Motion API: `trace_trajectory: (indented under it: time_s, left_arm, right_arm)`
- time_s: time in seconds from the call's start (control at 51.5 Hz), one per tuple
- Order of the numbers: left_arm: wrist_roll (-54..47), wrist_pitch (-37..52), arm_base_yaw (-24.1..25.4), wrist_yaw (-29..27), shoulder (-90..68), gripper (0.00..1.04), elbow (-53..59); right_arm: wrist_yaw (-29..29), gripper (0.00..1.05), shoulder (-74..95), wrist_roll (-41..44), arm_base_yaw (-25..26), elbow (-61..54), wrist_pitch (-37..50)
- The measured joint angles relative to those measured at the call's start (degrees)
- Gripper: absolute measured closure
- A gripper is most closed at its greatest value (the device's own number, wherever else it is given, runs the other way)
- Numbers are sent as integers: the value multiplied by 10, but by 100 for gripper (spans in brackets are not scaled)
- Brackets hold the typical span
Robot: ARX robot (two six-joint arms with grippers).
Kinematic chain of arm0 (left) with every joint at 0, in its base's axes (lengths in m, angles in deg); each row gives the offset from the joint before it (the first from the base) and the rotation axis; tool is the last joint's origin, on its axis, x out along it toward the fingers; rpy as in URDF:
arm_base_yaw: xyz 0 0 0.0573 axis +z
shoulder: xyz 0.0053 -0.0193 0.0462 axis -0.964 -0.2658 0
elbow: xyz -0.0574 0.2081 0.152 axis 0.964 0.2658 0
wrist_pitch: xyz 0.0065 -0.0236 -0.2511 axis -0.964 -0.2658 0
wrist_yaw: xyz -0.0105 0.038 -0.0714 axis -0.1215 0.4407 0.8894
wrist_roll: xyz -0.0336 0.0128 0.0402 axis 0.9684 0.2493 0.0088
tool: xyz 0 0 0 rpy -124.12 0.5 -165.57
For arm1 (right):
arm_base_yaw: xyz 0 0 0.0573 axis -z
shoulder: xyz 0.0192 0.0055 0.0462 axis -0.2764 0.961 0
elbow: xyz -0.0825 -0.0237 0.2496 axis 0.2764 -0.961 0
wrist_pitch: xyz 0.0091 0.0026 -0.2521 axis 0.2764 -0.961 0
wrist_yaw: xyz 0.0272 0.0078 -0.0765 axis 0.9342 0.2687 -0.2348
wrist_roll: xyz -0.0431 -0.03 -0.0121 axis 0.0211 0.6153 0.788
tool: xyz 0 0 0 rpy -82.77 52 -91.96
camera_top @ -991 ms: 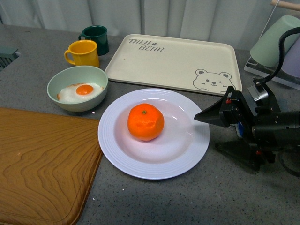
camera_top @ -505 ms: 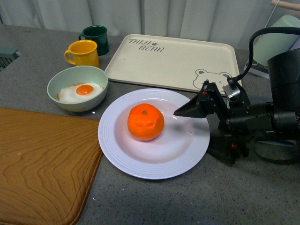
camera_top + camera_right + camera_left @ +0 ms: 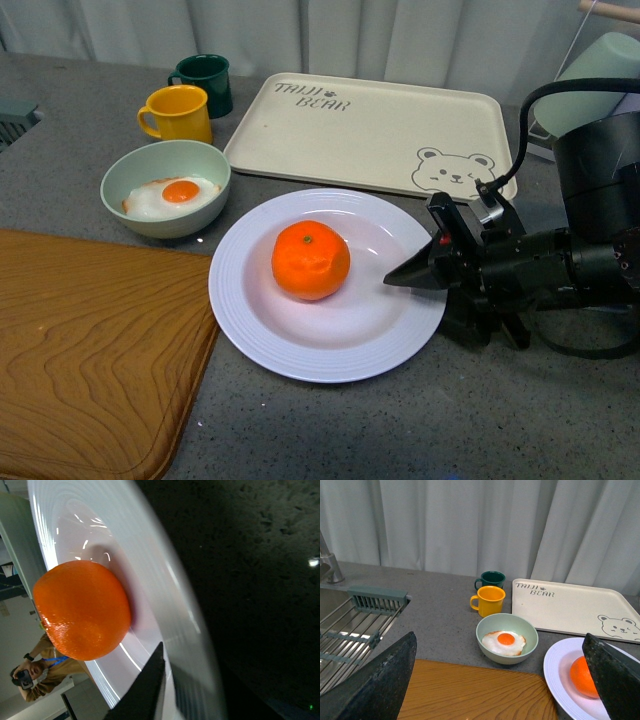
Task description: Place orange and plate with both arms
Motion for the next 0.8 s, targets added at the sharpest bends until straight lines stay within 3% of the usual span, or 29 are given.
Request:
trace_trajectory:
  time_s: [0.136, 0.272, 0.796]
  left_arm:
    - [0, 0, 0, 0, 0, 7, 0]
    - [0, 0, 0, 0, 0, 7, 0]
    - [0, 0, 0, 0, 0, 7, 0]
  right_arm:
    - [17, 100, -1, 5, 1, 8, -4]
    - [12, 100, 0, 7, 2, 8, 4]
    - [-6, 100, -15, -30, 12, -39, 166]
